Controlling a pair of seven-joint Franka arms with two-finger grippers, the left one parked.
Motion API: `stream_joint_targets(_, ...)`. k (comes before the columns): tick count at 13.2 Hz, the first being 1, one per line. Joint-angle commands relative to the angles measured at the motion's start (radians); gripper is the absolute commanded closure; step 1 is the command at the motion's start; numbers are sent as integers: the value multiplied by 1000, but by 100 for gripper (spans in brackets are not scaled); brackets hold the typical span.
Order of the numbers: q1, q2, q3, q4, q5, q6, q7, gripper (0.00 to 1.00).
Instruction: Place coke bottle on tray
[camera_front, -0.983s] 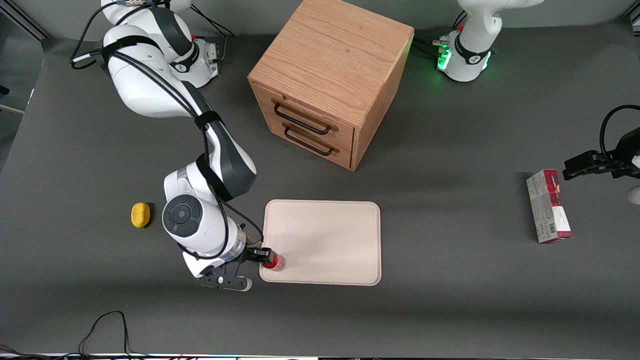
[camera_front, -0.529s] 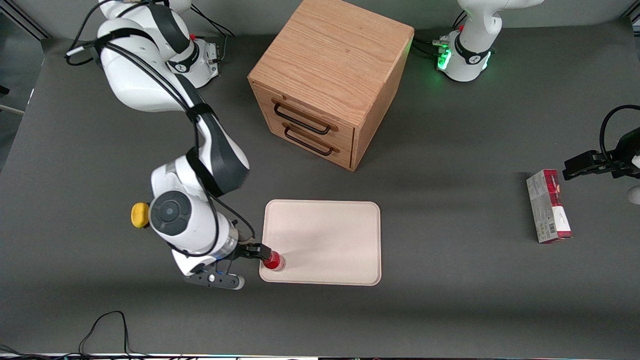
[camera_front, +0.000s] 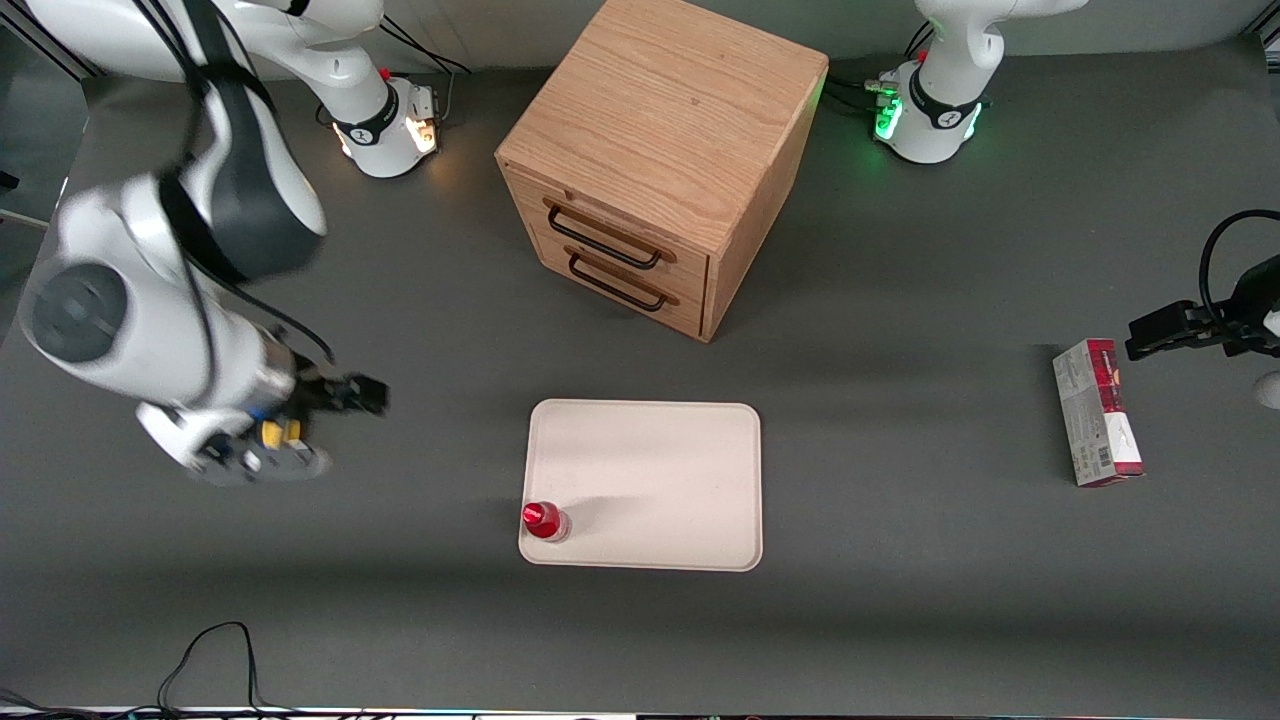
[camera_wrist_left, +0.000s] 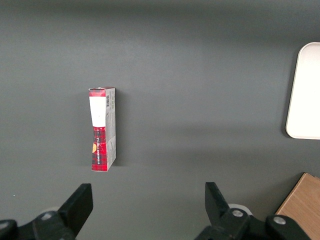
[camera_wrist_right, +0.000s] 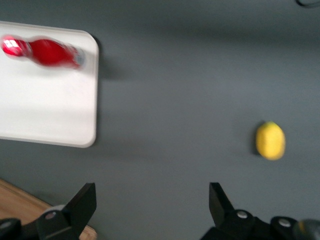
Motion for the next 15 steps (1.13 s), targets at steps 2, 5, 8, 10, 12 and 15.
stream_joint_targets(2, 2, -363, -118, -372, 98, 43, -204, 0)
stream_joint_targets(5, -1, -416, -125, -403, 95, 35, -232, 0)
stream_joint_targets(8, 44, -414, -201, -379, 103, -3, -230, 0)
stream_joint_targets(10, 133, -402, -298, -321, 103, -66, -232, 0)
stream_joint_targets(12, 148, -387, -324, -277, 97, -112, -237, 0)
stream_joint_targets(15, 125, -378, -316, -260, 97, -123, -253, 0)
